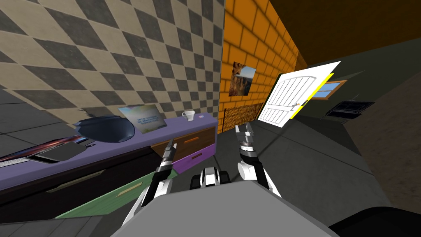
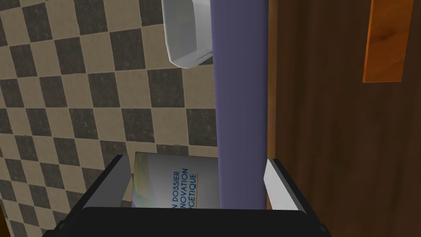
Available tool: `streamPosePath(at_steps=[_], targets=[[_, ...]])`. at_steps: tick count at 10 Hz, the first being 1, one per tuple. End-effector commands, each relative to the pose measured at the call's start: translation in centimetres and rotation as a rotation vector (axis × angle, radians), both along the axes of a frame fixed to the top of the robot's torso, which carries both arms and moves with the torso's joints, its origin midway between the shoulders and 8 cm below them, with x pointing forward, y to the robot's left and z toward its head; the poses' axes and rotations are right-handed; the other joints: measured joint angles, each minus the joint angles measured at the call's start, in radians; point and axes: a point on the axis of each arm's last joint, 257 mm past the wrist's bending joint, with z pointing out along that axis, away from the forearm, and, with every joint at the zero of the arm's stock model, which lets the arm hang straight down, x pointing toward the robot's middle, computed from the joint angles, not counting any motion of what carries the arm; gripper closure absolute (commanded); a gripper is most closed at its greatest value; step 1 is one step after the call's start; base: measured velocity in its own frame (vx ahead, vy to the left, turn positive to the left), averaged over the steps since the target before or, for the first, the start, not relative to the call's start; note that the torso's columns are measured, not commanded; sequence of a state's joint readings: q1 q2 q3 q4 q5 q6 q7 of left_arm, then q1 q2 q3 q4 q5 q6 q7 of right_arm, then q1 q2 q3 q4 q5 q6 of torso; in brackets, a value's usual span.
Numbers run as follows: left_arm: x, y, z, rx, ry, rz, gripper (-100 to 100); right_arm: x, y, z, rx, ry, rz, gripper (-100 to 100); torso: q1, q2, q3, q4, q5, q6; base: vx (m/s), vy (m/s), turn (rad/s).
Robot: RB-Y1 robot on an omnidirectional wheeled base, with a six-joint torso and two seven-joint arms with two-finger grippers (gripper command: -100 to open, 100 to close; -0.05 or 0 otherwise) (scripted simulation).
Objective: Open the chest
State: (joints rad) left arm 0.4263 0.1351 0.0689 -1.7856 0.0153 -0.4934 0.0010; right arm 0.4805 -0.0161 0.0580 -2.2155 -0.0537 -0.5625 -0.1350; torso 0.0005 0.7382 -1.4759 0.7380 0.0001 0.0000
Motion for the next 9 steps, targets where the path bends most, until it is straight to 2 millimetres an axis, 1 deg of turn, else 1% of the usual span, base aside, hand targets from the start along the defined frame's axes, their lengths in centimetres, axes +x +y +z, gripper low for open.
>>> streamPosePath(at_steps=[1, 9], targets=[[0.2, 0.8, -1.7, 0.001, 0.028, 0.009, -100, 0.0, 0.0, 0.0, 0.000, 0.000, 0.000, 0, 0.000, 0.001, 0.000, 0.000, 0.000, 0.000, 0.040, -0.058, 0.029], [0.2, 3.3, -7.1, -0.011, 0.119, 0.047, -100, 0.0, 0.0, 0.0, 0.000, 0.000, 0.000, 0, 0.000, 0.000, 0.000, 0.000, 0.000, 0.000, 0.050, -0.067, 0.032]])
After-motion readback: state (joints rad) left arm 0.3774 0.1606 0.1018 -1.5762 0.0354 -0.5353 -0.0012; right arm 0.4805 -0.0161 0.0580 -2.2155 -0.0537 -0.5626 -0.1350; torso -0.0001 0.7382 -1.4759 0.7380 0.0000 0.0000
